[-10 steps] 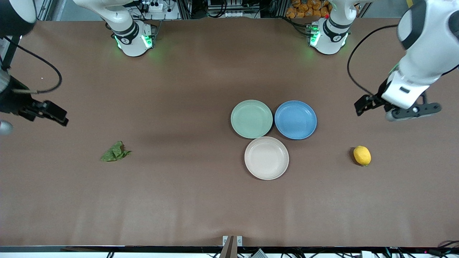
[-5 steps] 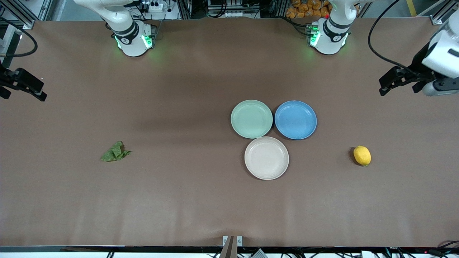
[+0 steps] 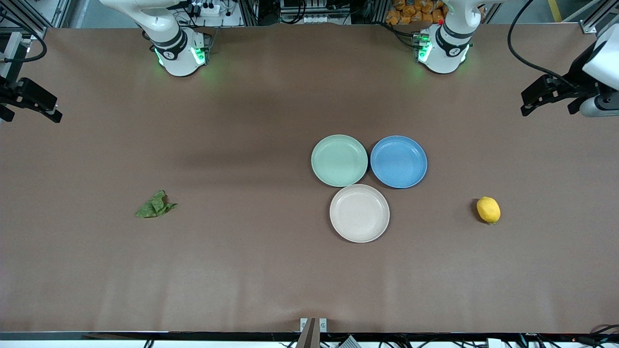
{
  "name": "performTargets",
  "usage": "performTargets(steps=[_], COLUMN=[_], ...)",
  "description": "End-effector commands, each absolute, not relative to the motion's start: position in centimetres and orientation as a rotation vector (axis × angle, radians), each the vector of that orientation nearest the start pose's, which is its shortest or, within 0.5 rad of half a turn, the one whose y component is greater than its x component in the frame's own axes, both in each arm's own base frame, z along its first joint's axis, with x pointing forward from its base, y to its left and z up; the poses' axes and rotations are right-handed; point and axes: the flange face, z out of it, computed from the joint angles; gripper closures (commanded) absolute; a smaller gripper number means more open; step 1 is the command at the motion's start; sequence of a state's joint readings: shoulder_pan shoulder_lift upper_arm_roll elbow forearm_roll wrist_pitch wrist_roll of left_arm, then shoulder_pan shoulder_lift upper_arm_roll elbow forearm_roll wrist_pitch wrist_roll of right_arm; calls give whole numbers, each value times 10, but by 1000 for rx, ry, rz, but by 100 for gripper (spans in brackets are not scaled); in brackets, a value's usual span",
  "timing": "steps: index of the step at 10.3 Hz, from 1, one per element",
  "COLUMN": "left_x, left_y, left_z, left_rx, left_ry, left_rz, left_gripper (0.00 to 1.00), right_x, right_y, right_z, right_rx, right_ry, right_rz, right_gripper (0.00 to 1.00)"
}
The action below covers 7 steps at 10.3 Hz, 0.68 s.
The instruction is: Pick lemon and lettuce from plates
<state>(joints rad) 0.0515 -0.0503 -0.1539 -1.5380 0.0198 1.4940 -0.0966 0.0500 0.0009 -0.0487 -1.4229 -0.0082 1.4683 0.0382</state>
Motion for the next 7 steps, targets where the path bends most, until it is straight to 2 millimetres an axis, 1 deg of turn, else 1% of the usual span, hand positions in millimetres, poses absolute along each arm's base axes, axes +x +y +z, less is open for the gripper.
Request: performTargets(steps=[1,7], left_x=[527,526], left_y=[-56,-66], left_z=[665,664], left_rx=[-3124,-3137], left_ry=[65,89], left_rz=[25,32], left_gripper=[0,0], right_x=[535,539], right_y=[-8,-9], right_z=[672,667], right_rx=[-3128,-3128], right_ry=[53,61], right_rz=[-31,-21], right_gripper=[0,0])
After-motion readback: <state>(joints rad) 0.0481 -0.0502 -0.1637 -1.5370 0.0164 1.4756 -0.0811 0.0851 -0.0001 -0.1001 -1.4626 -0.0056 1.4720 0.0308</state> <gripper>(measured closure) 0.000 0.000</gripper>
